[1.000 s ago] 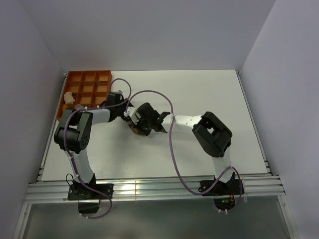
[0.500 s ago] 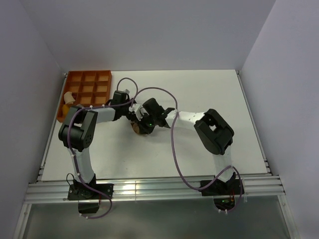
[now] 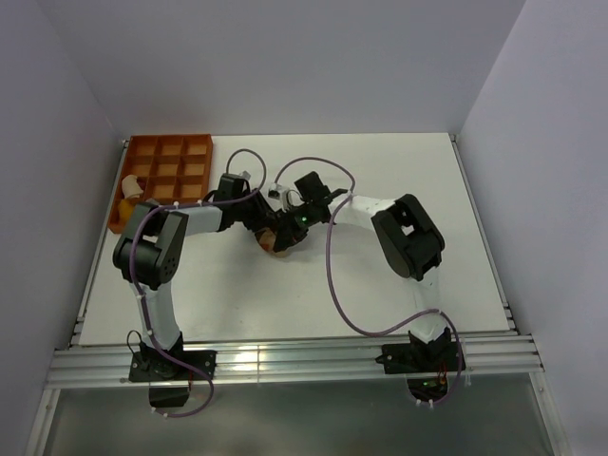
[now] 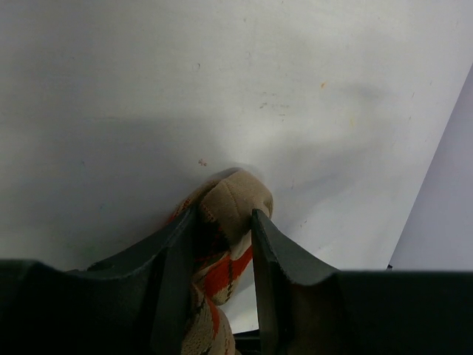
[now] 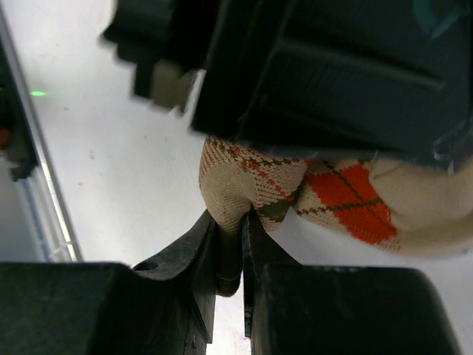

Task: Roll the socks
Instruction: Roll the sock at the center of the board.

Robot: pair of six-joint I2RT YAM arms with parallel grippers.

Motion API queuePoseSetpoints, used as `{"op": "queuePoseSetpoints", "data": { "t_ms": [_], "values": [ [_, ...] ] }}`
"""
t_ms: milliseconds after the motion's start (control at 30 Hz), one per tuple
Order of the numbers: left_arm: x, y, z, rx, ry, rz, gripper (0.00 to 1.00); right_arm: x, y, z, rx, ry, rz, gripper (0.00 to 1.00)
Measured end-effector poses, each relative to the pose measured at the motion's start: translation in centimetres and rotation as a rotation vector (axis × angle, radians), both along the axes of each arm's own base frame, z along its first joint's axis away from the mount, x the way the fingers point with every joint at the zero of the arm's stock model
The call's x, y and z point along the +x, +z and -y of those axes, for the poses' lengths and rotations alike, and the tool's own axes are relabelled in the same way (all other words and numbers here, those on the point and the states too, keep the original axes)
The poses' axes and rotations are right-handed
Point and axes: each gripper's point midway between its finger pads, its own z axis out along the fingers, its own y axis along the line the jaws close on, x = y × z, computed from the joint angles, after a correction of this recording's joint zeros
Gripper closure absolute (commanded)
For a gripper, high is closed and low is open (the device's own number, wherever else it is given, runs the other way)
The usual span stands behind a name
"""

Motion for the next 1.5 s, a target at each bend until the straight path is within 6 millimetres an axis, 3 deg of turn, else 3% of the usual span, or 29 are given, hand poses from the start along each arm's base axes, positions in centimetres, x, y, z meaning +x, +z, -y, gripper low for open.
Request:
{"op": "queuePoseSetpoints", "data": {
  "t_ms": [267, 367, 500, 733, 867, 1033, 1200, 1333, 1500],
  "values": [
    [-0.1, -0.1, 0.5, -0.014, -0.011, 0.011, 0.56, 0.2, -0.3, 0.1, 0.044, -0.016, -0.17, 0.98],
    [0.0, 0.2, 0.7, -0.029, -0.008, 0.02, 0.48, 0.3, -0.3, 0.1, 0.039, -0.024, -0.209, 0.98],
    [0.1, 1.0, 0.8, -0.043, 0.005, 0.043, 0.26, 0.4, -0.4, 0.0, 0.04, -0.03, -0.258, 0.98],
    [-0.2, 2.4, -0.7, -0.026, 0.084, 0.078, 0.05, 0.6, -0.5, 0.5, 0.045, -0.045, -0.315, 0.99],
    [-0.4, 4.2, -1.5, -0.031, 0.125, 0.112, 0.04, 0.6, -0.5, 0.5, 0.043, -0.047, -0.32, 0.99],
    [0.1, 8.0, -2.5, -0.04, 0.173, 0.197, 0.11, 0.6, -0.5, 0.5, 0.042, -0.048, -0.32, 0.99],
    [-1.8, 10.5, -4.7, -0.039, 0.273, 0.249, 0.16, 0.7, -0.5, 0.5, 0.037, -0.051, -0.321, 0.99],
    [-4.5, 9.2, -6.6, -0.043, 0.354, 0.21, 0.18, 0.6, -0.5, 0.5, 0.036, -0.053, -0.325, 0.99],
    [-8.9, 3.2, -7.7, -0.029, 0.408, 0.043, 0.19, 0.7, -0.5, 0.5, 0.035, -0.055, -0.331, 0.99]
  ]
}}
